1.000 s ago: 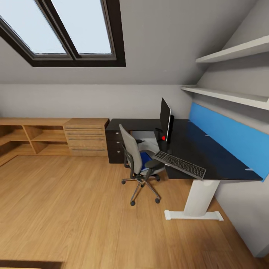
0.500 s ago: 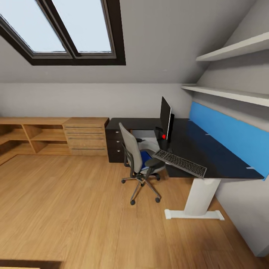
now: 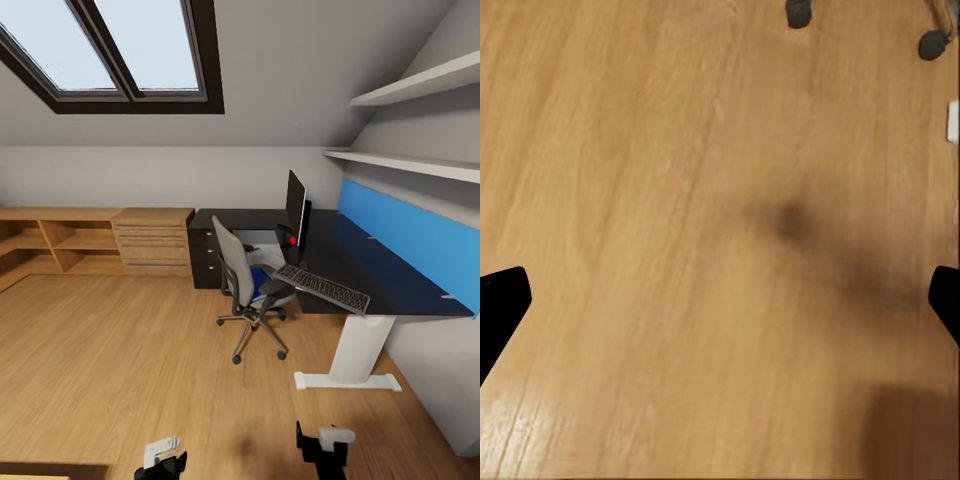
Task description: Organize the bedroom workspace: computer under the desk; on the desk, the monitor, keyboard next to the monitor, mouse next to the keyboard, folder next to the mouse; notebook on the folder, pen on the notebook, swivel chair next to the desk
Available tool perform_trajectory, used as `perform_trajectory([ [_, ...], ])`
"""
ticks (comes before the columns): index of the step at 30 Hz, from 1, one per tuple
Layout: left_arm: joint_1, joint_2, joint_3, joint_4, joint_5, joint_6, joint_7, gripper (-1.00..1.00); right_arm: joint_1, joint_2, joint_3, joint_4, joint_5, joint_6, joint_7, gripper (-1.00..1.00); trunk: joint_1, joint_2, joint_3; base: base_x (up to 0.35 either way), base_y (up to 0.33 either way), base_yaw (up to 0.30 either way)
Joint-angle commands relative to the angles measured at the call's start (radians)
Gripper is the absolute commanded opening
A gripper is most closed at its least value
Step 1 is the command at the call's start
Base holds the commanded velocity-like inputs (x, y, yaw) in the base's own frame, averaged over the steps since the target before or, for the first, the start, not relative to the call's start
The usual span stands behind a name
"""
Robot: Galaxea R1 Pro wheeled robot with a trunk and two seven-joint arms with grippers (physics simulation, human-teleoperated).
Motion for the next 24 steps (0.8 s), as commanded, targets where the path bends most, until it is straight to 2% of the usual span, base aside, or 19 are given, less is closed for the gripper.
perform_trajectory([
  [1,-0.015,-0.005,0.005,-0.001,0.009,0.008,-0.006,1.00,-0.021,0.001,0.002,0.010,0.001,0.005,-0.006,1.00,0.004,-0.008,-0.004,0.000,0.000,0.000],
  [3,-0.053,-0.013,0.005,-0.002,0.010,0.024,-0.006,1.00,-0.089,0.002,0.002,0.050,-0.001,0.030,-0.006,1.00,0.012,-0.022,-0.011,0.000,0.000,0.000],
  [4,-0.087,-0.017,0.005,-0.002,0.010,0.035,-0.006,1.00,-0.164,0.003,0.002,0.105,-0.012,0.056,-0.006,1.00,0.015,-0.029,-0.014,0.000,0.000,0.000],
  [5,-0.110,-0.020,0.005,-0.002,0.010,0.041,-0.006,1.00,-0.213,0.003,0.001,0.143,-0.028,0.068,-0.006,1.00,0.019,-0.036,-0.017,0.000,0.000,0.000],
  [8,-0.142,-0.022,0.005,-0.002,0.011,0.048,-0.007,1.00,-0.280,0.001,0.001,0.190,-0.063,0.078,-0.006,1.00,0.031,-0.057,-0.026,0.000,0.000,0.000],
  [10,-0.172,-0.024,0.005,-0.003,0.011,0.052,-0.009,1.00,-0.348,-0.001,0.001,0.223,-0.120,0.086,-0.006,1.00,0.038,-0.071,-0.033,0.000,0.000,0.000],
  [14,-0.193,-0.025,0.005,-0.004,0.012,0.053,-0.013,1.00,-0.399,-0.002,0.001,0.235,-0.171,0.105,-0.006,1.00,0.054,-0.099,-0.045,0.000,0.000,0.000],
  [22,-0.200,-0.022,0.002,-0.003,0.010,0.044,-0.017,1.00,-0.420,0.005,0.009,0.214,-0.182,0.102,-0.005,1.00,0.084,-0.155,-0.070,0.000,0.000,0.000],
  [24,-0.200,-0.021,0.002,-0.002,0.009,0.029,-0.016,1.00,-0.421,0.020,0.021,0.212,-0.176,0.093,-0.003,1.00,0.092,-0.169,-0.077,0.000,0.000,0.000],
])
